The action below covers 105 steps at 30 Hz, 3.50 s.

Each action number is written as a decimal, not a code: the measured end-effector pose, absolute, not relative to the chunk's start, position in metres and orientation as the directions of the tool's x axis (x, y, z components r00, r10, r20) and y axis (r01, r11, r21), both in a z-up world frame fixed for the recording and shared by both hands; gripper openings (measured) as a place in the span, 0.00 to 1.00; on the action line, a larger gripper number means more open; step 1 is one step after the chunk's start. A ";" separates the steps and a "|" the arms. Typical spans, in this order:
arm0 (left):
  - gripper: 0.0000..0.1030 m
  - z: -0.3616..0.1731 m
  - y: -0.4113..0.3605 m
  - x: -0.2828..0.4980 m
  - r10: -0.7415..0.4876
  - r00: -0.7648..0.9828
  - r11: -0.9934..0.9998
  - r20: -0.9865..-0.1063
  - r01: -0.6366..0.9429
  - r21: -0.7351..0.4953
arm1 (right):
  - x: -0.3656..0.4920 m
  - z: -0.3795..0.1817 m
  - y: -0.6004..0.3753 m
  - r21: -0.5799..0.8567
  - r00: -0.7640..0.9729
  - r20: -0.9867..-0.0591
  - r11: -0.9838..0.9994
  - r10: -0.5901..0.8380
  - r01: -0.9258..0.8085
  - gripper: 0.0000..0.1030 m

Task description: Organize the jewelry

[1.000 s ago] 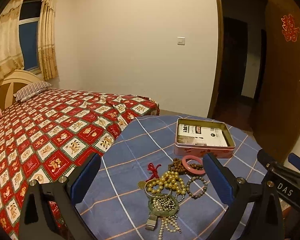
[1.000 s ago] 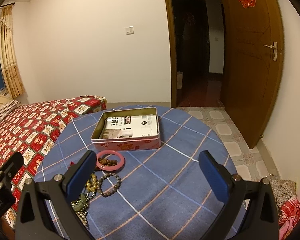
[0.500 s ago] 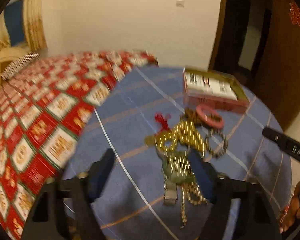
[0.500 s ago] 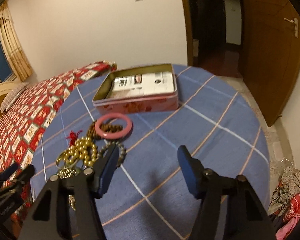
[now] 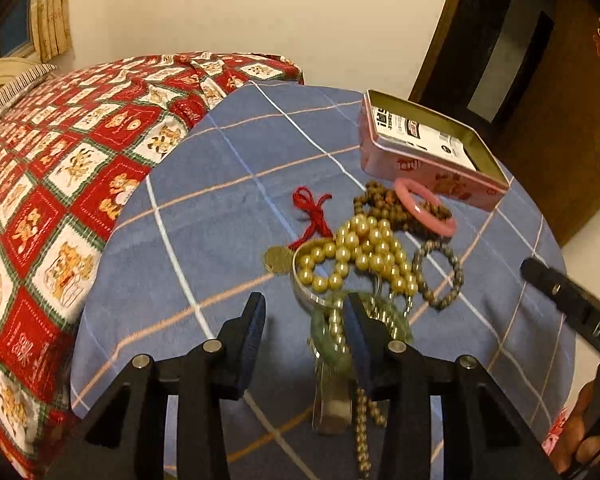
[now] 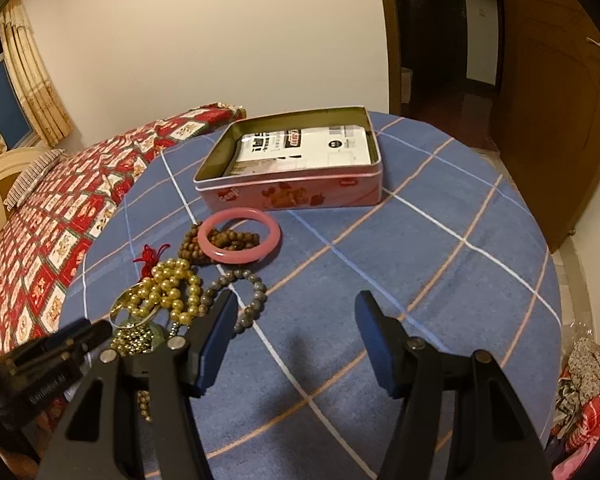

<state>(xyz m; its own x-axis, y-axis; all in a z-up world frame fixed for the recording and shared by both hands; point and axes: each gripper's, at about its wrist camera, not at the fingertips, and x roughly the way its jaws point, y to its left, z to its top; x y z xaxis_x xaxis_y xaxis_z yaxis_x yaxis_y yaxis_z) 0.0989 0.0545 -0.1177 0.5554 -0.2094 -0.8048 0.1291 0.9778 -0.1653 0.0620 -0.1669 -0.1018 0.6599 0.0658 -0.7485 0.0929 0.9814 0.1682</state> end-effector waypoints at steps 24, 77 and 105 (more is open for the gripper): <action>0.15 -0.145 0.048 0.148 -0.235 0.473 0.970 -0.849 0.175 -0.171 | 0.173 -0.150 -0.141 0.094 0.595 -0.801 0.996 0.070 0.009 0.40; 0.07 -0.072 0.030 0.088 -0.368 0.634 0.929 -0.680 0.285 -0.236 | 0.081 -0.132 -0.226 0.164 0.608 -0.794 0.967 0.011 0.197 0.14; 0.07 -0.053 0.037 0.089 -0.352 0.649 0.935 -0.675 0.274 -0.225 | 0.068 -0.089 -0.121 0.166 0.705 -0.625 0.939 0.337 -0.301 0.13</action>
<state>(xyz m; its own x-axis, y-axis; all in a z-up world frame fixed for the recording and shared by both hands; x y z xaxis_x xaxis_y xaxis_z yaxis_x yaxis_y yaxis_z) 0.0890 0.0373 -0.0531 0.6488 -0.3521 -0.6746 0.2740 0.9351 -0.2246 0.0679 -0.1207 -0.0889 0.7046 0.3366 -0.6247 -0.3012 0.9390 0.1662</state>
